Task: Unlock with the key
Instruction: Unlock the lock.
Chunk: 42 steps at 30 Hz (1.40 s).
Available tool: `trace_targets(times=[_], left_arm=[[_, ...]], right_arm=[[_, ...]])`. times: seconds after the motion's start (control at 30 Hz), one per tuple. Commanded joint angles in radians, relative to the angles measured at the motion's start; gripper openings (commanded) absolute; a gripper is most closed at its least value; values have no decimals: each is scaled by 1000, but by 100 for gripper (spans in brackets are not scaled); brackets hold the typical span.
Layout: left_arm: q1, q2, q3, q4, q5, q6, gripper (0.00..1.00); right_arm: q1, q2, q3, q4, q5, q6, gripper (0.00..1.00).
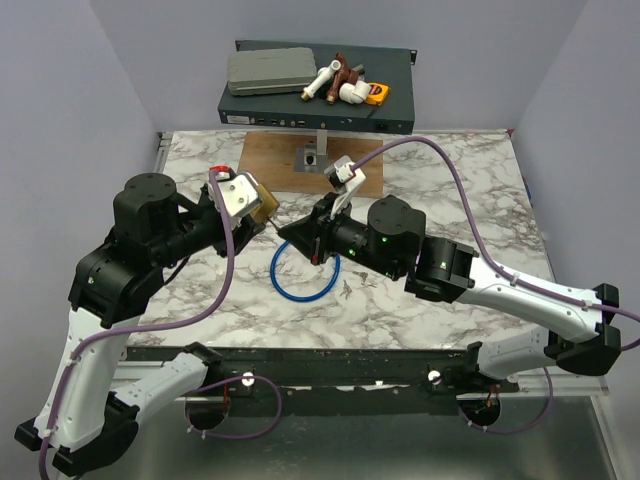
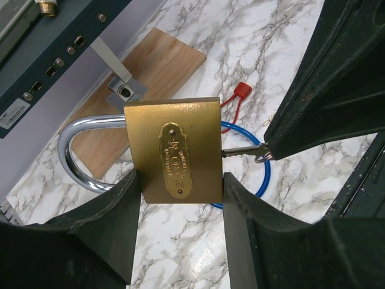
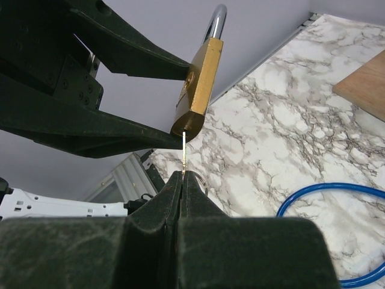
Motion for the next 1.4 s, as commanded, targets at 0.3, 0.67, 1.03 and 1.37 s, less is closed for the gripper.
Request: trace_targets(times=[0.3,0.67,1.03,1.37], left_arm=[[-7,-29,3,113,-3,0,0],[-8,-37,-16,114,0,15,0],[-14,-41,-26,115,-6,28,0],[-16,-49,-39,121,-21,40,0]], right_arm=[[0,-12,-11,-7,18,4,1],[-1,2,-2,9,10,6,1],[-1,27,21,12,3,8,1],[-2,55,46,32,-16,29,1]])
